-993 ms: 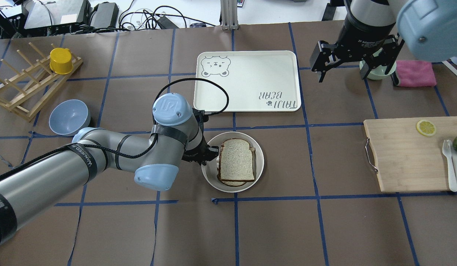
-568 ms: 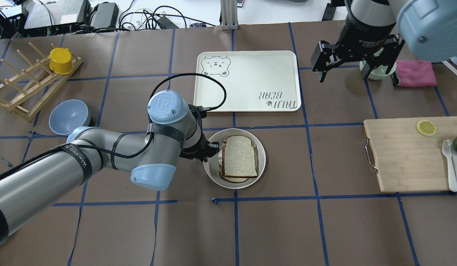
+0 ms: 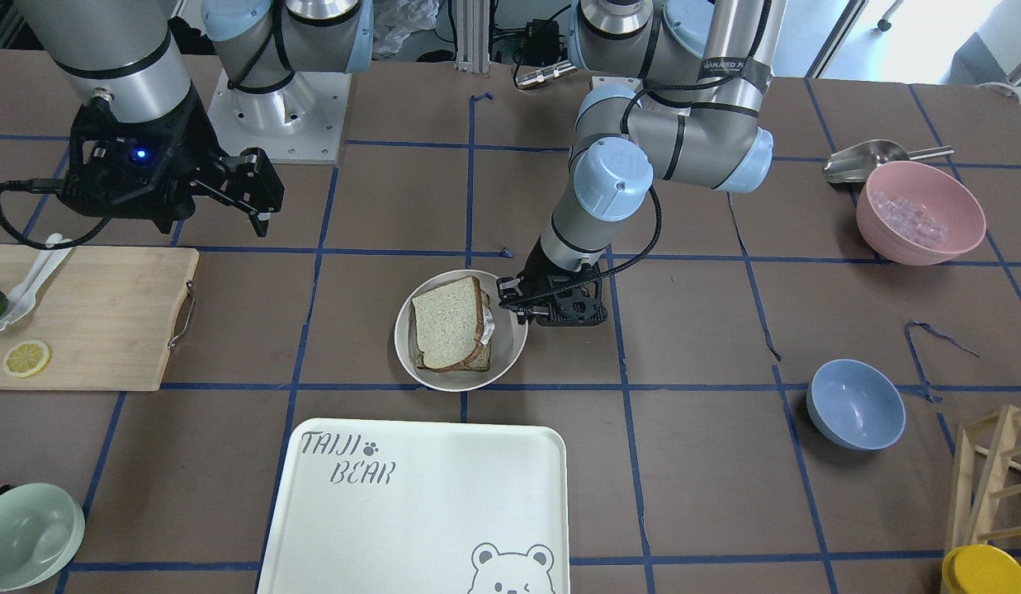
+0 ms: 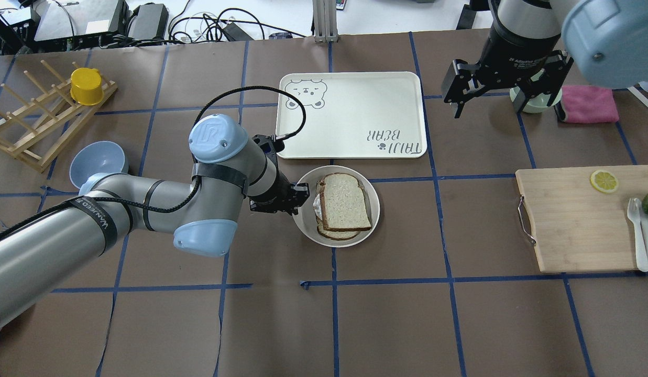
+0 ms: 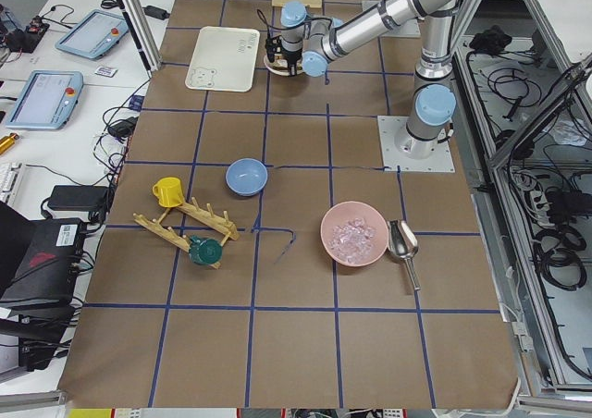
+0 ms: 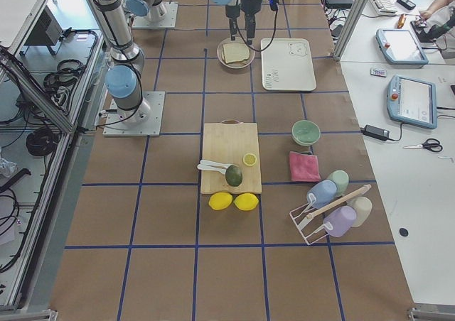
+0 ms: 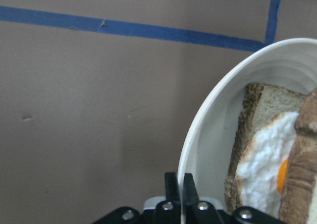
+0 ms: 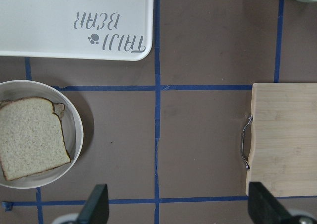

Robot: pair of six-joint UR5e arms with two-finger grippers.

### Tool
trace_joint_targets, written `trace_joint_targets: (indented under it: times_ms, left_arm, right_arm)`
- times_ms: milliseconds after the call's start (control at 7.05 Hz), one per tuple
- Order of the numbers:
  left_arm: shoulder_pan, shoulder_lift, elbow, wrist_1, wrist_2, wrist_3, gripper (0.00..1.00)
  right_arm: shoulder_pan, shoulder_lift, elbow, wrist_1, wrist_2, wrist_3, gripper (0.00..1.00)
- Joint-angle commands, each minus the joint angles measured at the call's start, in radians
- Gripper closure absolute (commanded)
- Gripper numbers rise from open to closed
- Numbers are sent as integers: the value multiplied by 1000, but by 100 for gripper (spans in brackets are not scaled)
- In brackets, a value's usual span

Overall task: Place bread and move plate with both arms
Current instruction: 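Slide the plate with the left gripper onto the bear tray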

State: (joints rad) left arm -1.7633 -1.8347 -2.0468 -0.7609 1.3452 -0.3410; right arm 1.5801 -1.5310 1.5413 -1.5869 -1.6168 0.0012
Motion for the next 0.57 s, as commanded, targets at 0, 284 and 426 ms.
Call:
trace_joint_targets:
  times_ms: [0, 284, 426]
  left_arm:
    - [13, -18, 101, -76, -39, 8, 100]
    - [51, -85, 213, -101, -80, 22, 100]
    - [51, -136, 297, -127, -77, 42, 100]
  right_arm:
    - [0, 0, -1, -1, 0, 0, 0]
    - [0, 0, 0, -2, 0, 0, 0]
    - [0, 0, 0, -4, 0, 0, 0]
